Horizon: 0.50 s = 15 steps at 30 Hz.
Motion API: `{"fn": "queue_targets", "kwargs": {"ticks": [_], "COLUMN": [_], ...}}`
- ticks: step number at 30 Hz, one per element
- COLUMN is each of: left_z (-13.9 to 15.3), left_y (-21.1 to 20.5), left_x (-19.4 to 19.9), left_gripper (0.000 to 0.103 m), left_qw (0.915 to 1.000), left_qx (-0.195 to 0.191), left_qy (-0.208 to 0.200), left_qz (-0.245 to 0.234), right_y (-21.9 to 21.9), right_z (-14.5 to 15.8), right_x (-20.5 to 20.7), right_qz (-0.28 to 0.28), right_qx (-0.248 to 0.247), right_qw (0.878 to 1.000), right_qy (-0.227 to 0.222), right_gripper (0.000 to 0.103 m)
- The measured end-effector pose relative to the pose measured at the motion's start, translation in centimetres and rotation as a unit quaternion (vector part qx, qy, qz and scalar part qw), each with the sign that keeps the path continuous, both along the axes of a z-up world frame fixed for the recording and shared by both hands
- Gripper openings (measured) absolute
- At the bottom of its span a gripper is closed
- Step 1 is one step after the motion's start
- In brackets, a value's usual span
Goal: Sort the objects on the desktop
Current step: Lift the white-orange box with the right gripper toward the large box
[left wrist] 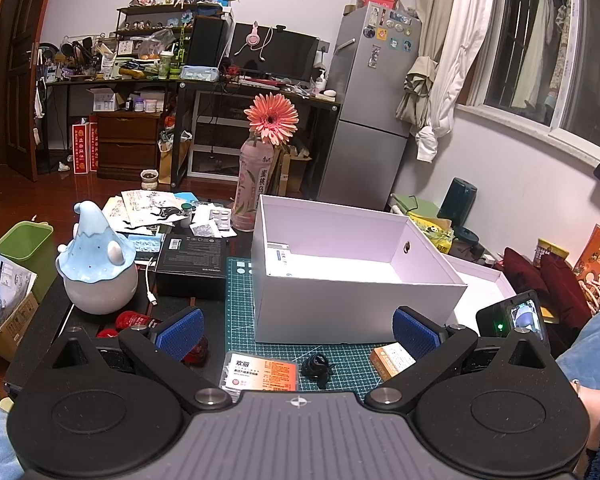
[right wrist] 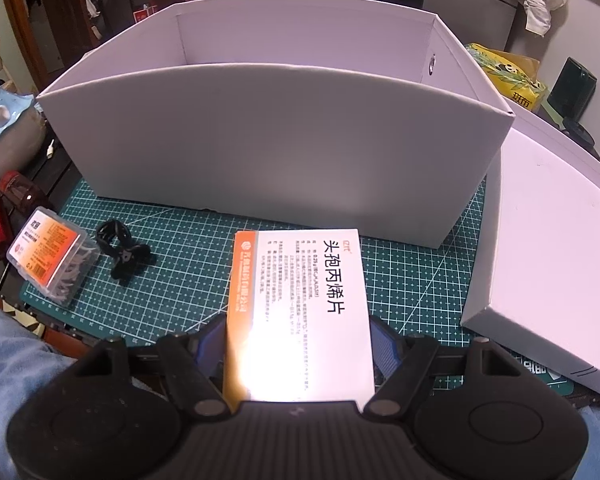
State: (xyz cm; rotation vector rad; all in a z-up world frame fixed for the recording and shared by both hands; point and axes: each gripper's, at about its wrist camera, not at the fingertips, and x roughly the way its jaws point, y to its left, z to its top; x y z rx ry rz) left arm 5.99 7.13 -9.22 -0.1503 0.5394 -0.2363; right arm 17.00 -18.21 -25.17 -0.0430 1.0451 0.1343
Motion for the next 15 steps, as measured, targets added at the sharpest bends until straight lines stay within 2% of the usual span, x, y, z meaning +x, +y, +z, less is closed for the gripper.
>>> {"fn": "queue_targets", "kwargs": {"ticks": [15], "left_z": [0.1], "left_y": [0.1], "left_x": [-0.3], "left_gripper": [0.102], "left_qw": [0.9999], "left_qx": [-0.008], "left_qy": [-0.007], "left_qz": [-0.002], "right_y": [-0.8], "right_z": [2.7], "right_x": [-2.1], "right_qz": [-0.007], "right_qx": [0.032], "right_qw": [0.999], "right_qy": [-0.033], "right_gripper": [0.072]}}
